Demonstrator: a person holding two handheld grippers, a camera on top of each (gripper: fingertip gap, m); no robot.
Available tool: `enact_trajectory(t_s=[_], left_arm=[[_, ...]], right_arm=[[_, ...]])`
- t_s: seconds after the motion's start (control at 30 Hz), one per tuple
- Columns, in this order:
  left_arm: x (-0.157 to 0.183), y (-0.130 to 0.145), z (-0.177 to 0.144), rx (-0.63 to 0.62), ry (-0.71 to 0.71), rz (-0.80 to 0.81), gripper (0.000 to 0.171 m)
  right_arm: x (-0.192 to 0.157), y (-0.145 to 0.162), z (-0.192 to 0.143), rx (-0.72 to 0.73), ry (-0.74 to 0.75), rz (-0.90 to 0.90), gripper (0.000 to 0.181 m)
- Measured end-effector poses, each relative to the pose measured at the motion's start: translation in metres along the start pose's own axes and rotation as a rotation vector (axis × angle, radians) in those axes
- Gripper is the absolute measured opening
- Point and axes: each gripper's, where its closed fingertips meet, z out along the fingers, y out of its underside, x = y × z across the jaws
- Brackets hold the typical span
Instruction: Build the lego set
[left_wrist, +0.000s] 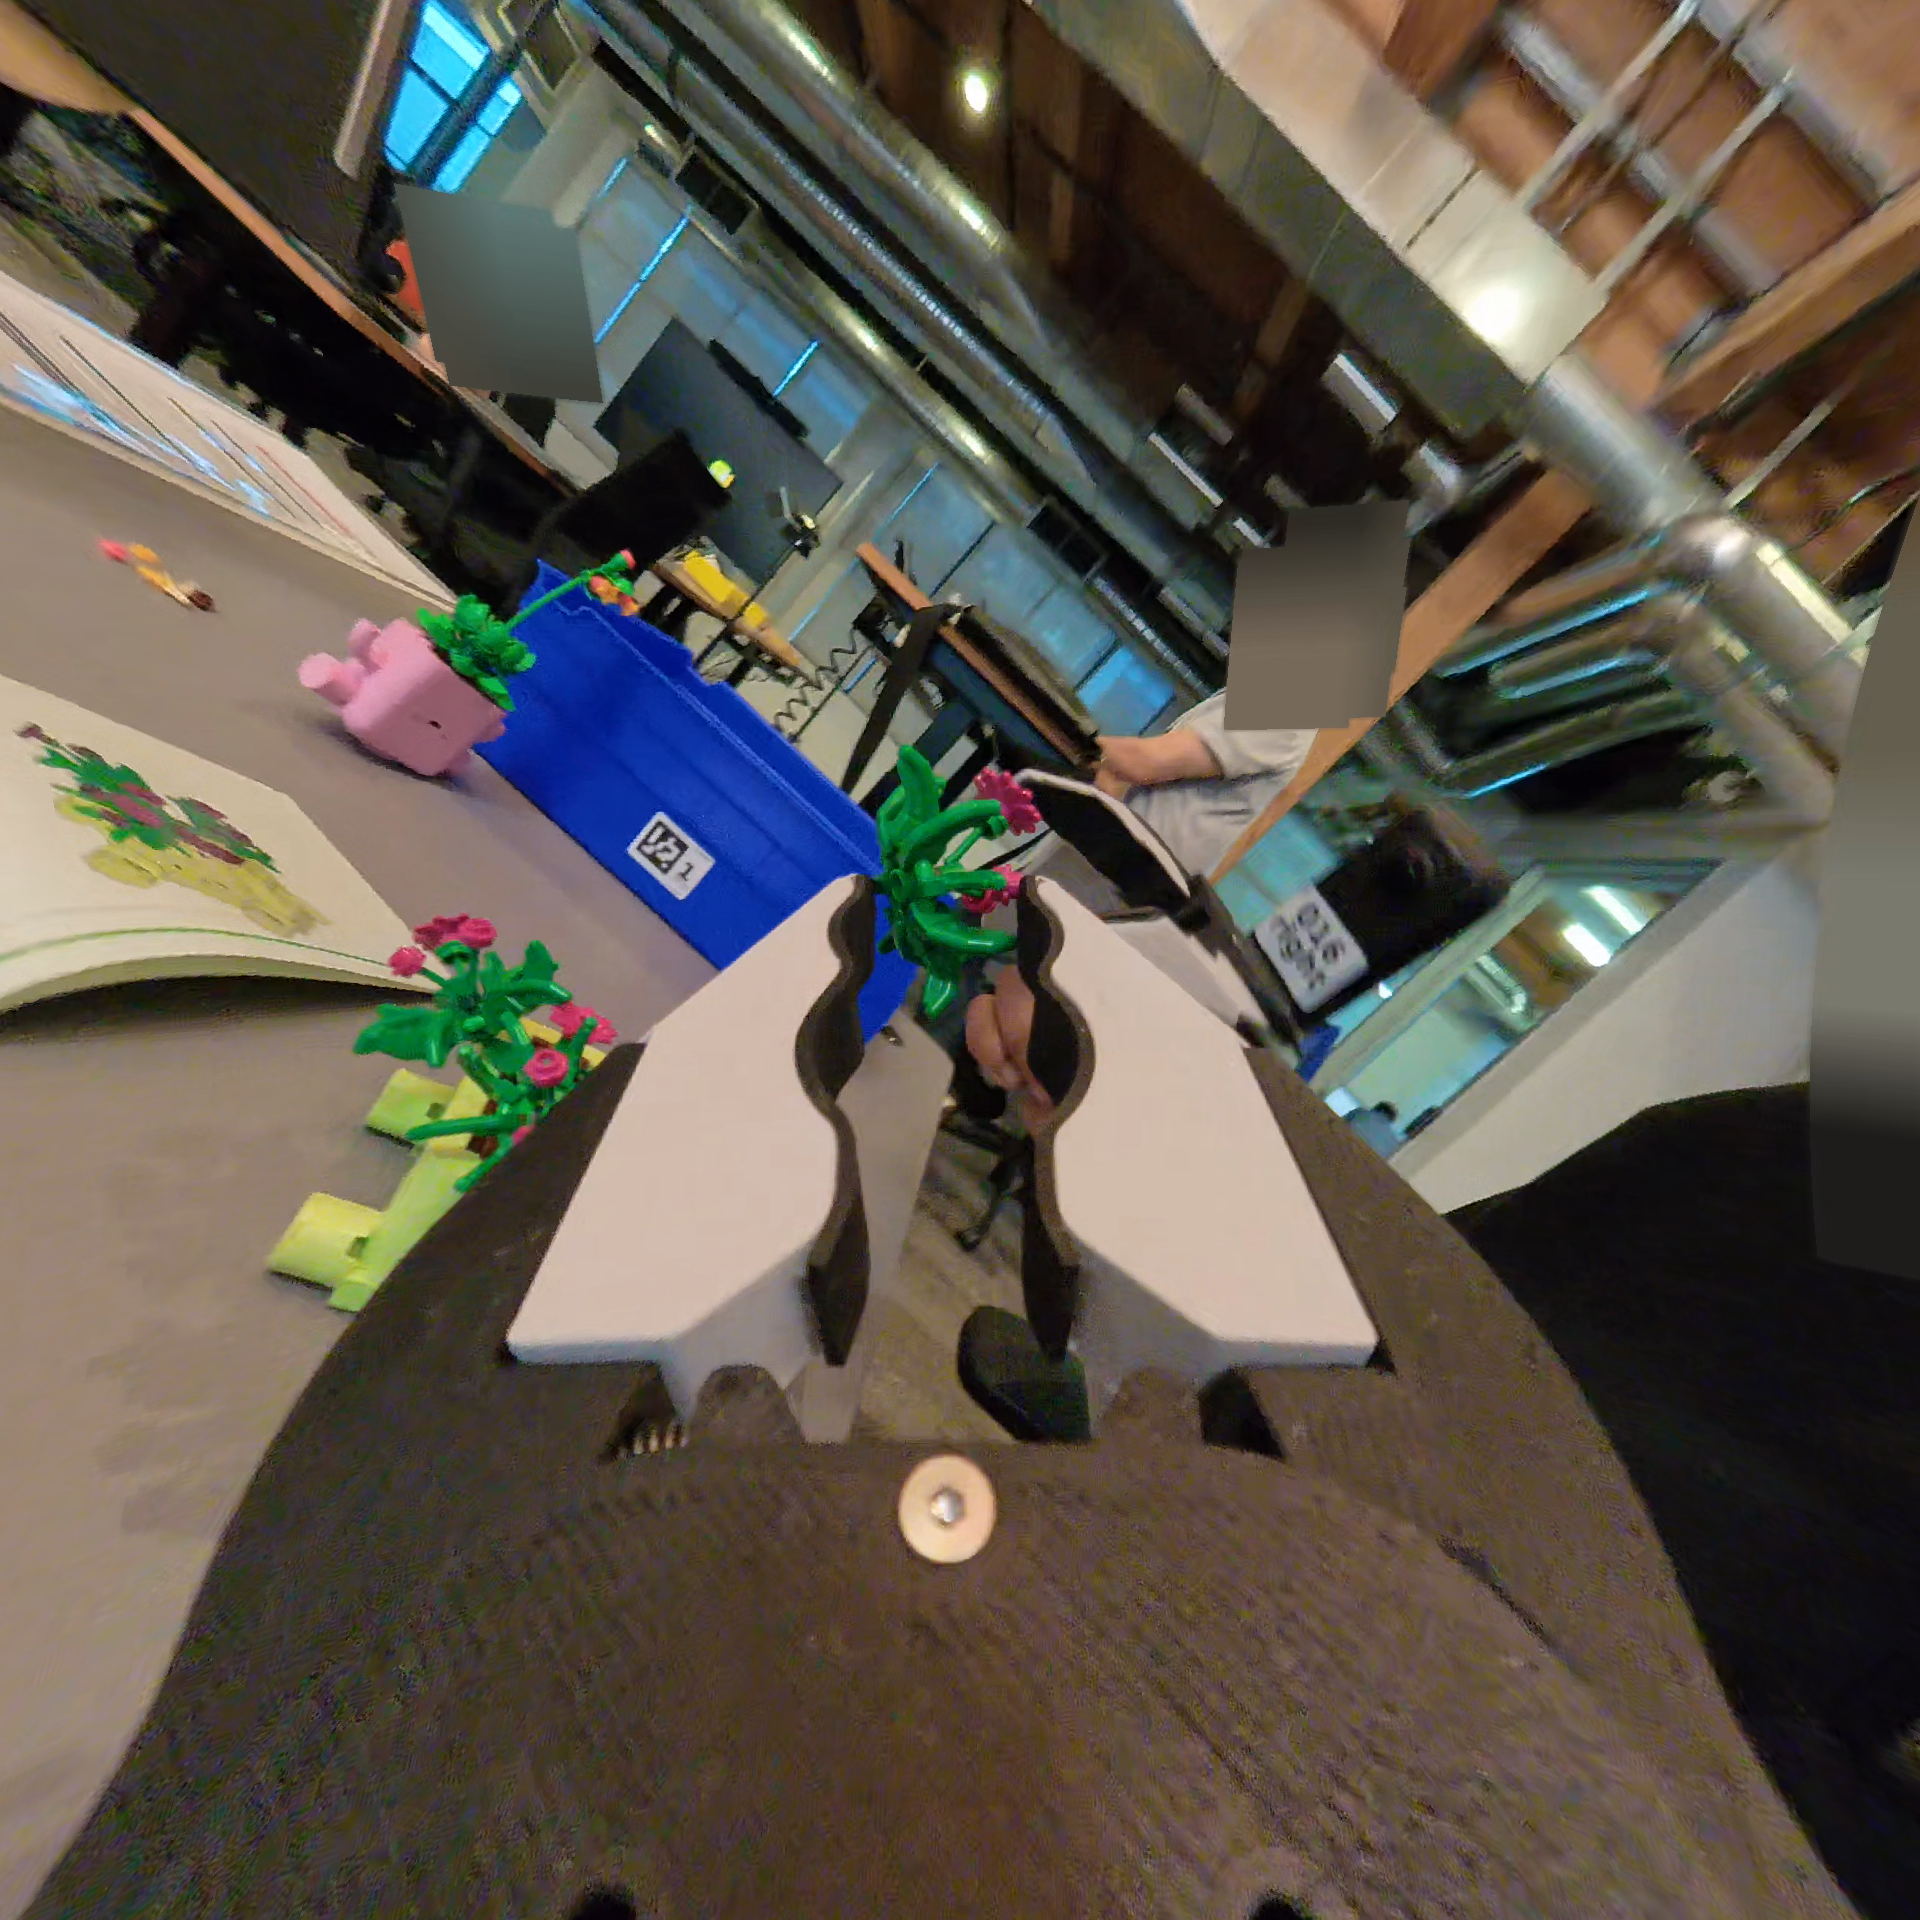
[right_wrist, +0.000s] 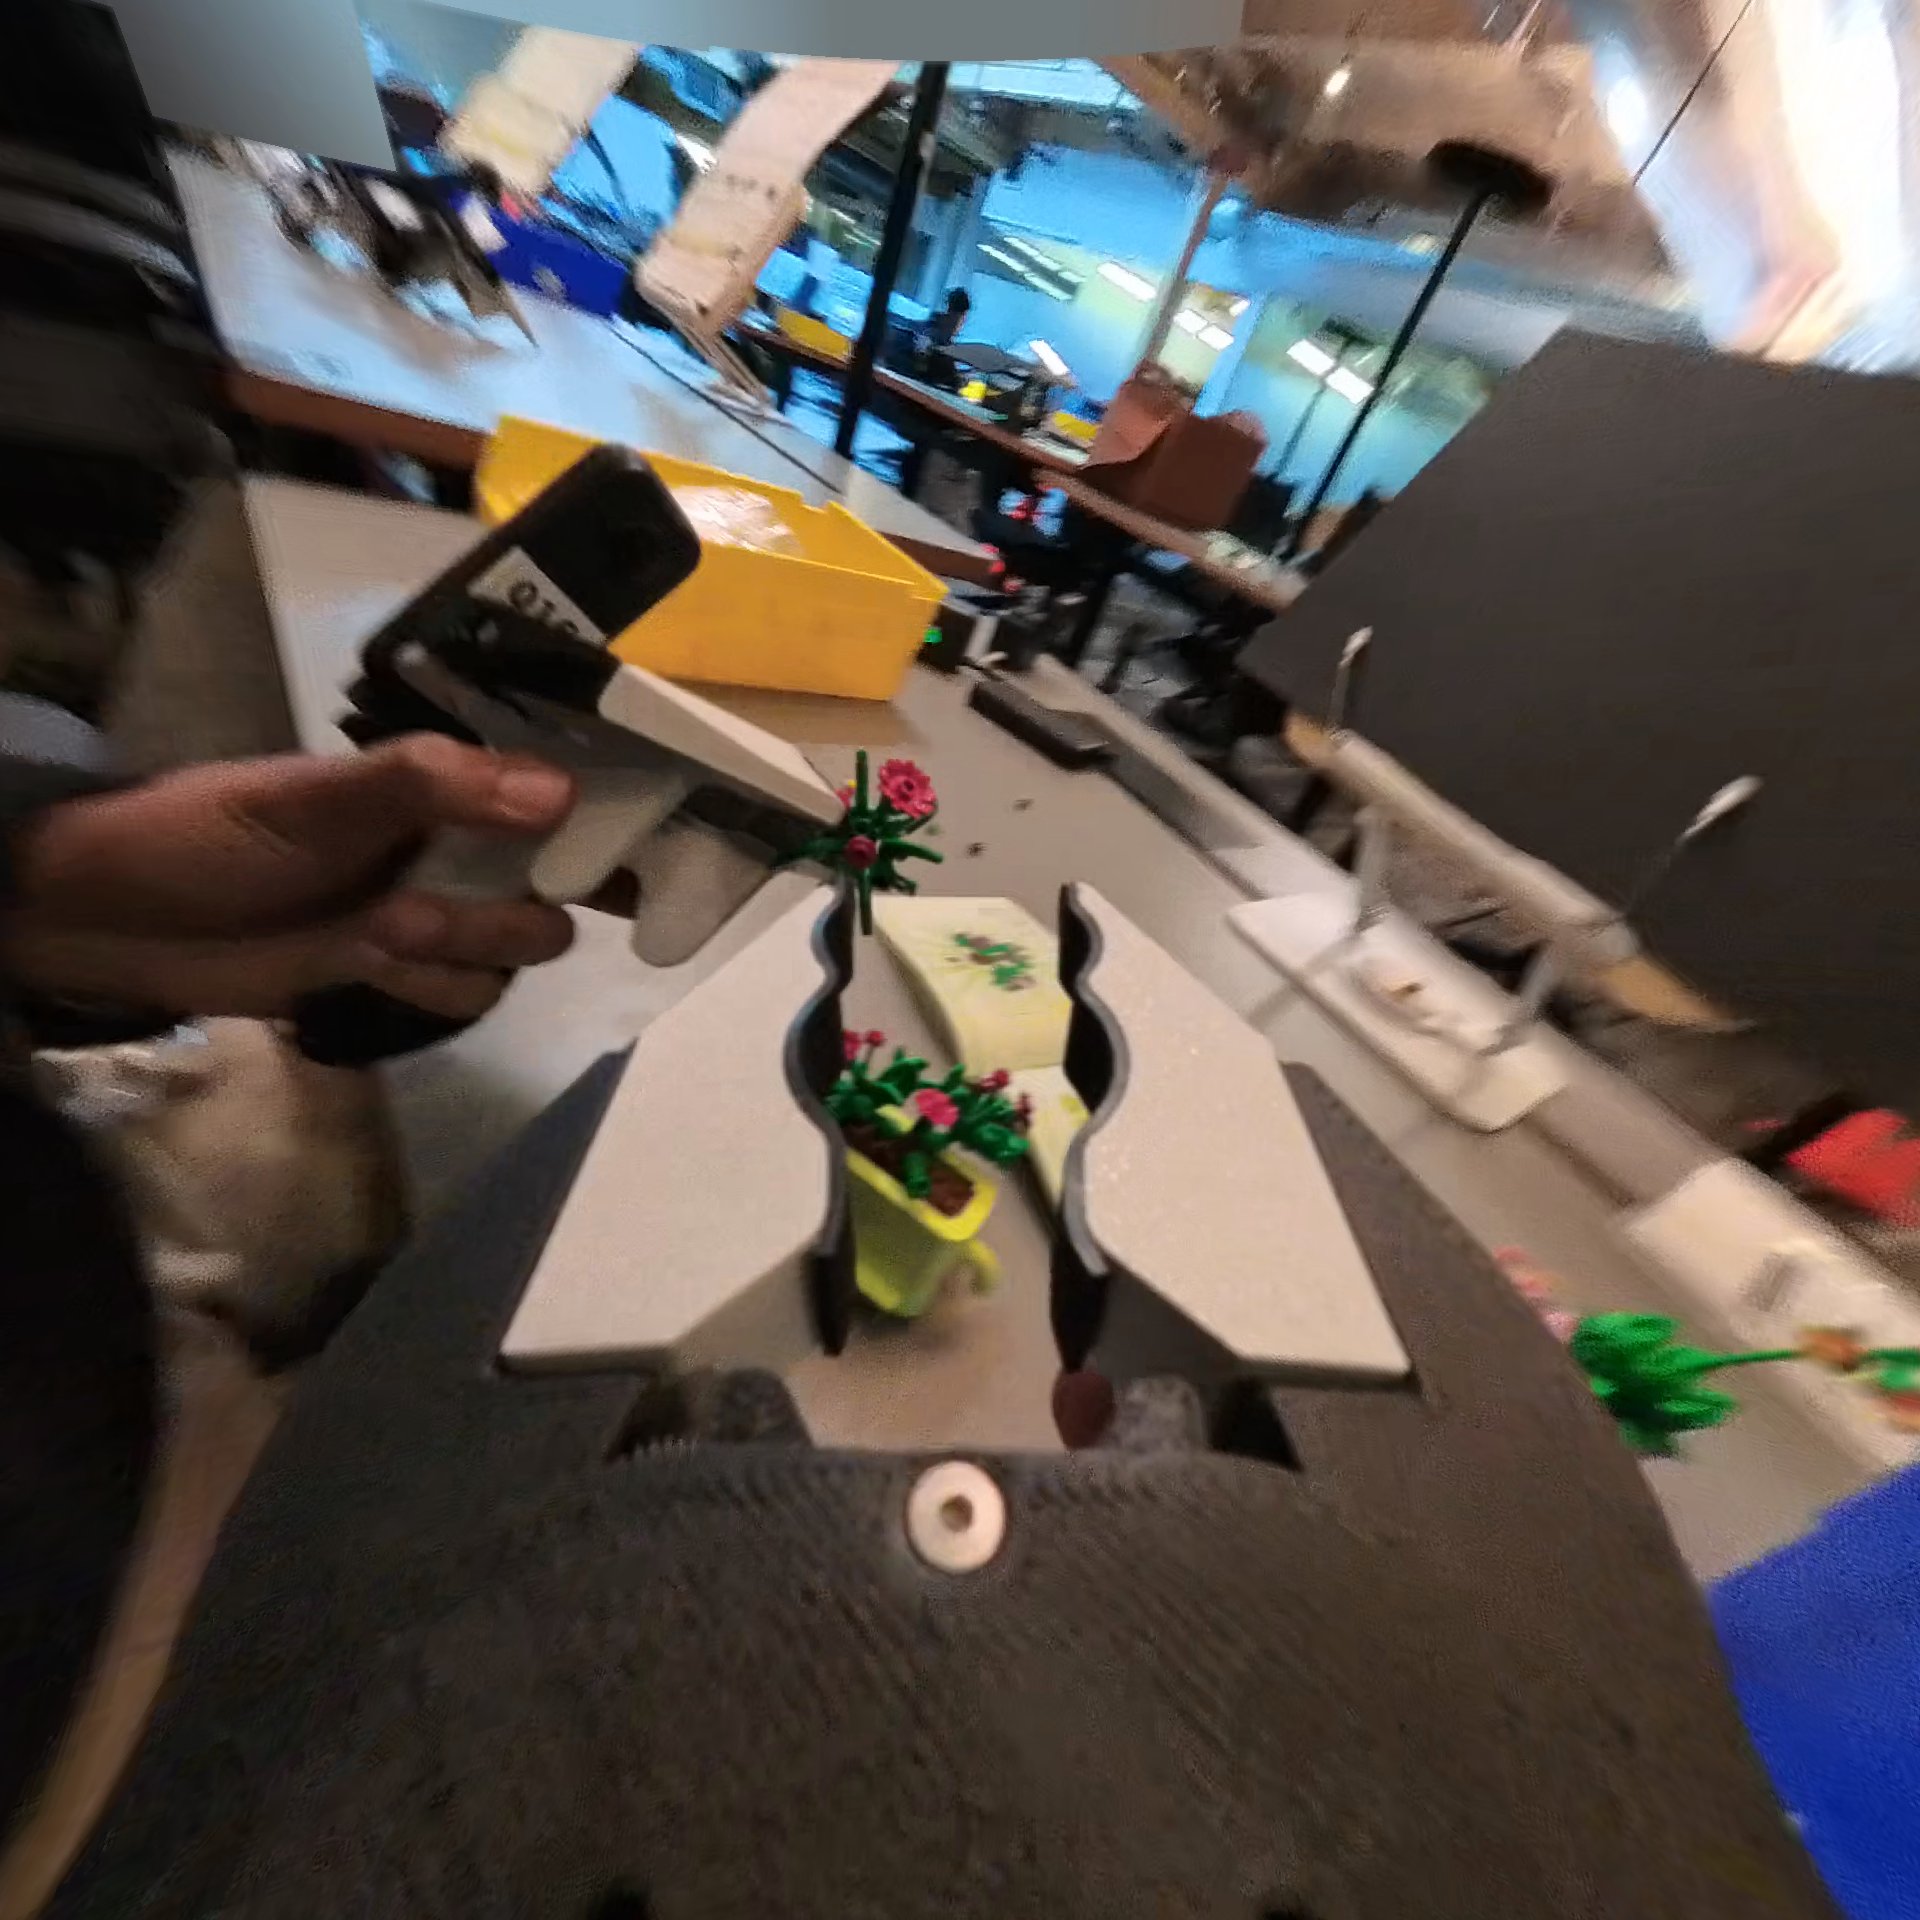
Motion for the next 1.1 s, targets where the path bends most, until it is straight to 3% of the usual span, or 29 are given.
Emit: enact_trajectory(t_s=[0.1, 0.57, 1.1], left_arm=[[0.002, 0.001, 0.0, 0.008, 0.03, -0.034, 0.024], [0.014, 0.01, 0.005, -0.041, 0.056, 0.024, 0.024], [0.014, 0.015, 0.007, -0.074, 0.066, 0.02, 0.03]], right_arm=[[-0.014, 0.003, 0.011, -0.025, 0.041, -0.165, 0.021], [-0.027, 0.002, 0.02, 0.013, -0.123, 0.116, 0.011], [-0.032, 0.008, 0.022, 0.02, -0.127, 0.138, 0.005]])
